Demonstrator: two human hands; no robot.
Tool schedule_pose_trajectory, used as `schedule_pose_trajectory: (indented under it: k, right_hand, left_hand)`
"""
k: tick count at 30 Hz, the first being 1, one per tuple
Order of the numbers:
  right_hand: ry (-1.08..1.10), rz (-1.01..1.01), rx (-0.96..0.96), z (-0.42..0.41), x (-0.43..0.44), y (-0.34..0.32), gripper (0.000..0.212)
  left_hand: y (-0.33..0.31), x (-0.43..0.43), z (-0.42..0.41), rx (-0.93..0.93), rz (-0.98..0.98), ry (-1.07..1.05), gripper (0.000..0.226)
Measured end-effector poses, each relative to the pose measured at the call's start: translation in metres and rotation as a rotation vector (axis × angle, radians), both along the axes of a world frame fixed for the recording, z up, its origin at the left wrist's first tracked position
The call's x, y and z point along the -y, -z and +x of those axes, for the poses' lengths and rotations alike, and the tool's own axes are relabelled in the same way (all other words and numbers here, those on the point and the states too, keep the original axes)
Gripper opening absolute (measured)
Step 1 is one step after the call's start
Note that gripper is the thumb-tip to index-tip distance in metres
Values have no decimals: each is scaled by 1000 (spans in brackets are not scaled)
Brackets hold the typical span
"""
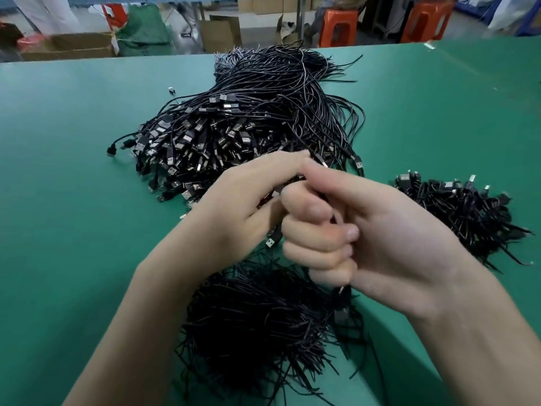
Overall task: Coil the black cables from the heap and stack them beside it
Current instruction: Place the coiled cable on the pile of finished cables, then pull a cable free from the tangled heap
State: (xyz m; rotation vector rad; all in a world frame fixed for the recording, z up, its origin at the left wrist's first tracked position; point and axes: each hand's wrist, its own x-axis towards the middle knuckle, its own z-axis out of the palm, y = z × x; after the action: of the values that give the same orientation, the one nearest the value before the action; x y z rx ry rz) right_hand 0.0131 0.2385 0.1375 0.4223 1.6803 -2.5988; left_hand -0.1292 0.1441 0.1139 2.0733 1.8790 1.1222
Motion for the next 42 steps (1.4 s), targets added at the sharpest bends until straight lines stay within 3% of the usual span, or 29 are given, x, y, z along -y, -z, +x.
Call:
schedule_pose_trajectory:
  k: [6,9,11,14,16,18,20,23,24,26,28,31,34,36,38,42]
  right_hand:
    - [-176,13,-173,26,2,-1,41]
    - [-189,-238,-341,26,0,-9,33]
    - [36,-245,-460,23,1,-10,34]
    - [465,94,-532,17,-1,-3,35]
    - [604,321,-557,14,-3,4,34]
    - [665,527,-590,13,-4,10,33]
    - [690,794,-603,13,-2,15,30]
    - [736,1292,-442,11,3,20,27]
    - [711,1325,-362,11,3,22,31]
    - [498,1104,-197,11,2,24,50]
    - [184,657,-138,10,2,21,67]
    - [9,52,-354,13,1,12,50]
    - [47,-218,-548,17,-6,2,39]
    - [169,-250,-621,20,-12,-2,43]
    - [356,-136,-650,21,-16,-3,47]
    - [761,590,-583,20,-21,4,35]
  left_hand:
    - [-16,15,-22,16,262,-112,23]
    - [-13,13,-8,11,111,-71,30]
    - [-10,9,13,22,-55,19,38]
    - [-13,6,29,-28,-236,26,48]
    - [-17,8,29,-89,-228,10,33]
    - [-21,11,28,-124,-221,-29,22]
    - [-25,15,26,-171,-176,-89,30]
    - [-37,23,18,-193,51,-180,31]
    - [-39,24,15,-185,119,-192,31]
    - [-38,23,9,-146,205,-214,31]
    - [-34,19,5,-11,237,-241,31]
    - [-24,12,6,151,201,-198,27]
    - [-11,6,17,202,10,-58,26]
    - [-3,4,25,258,-144,-23,22]
    - [0,3,30,242,-219,-11,21]
    - [-11,6,29,64,-211,-2,26]
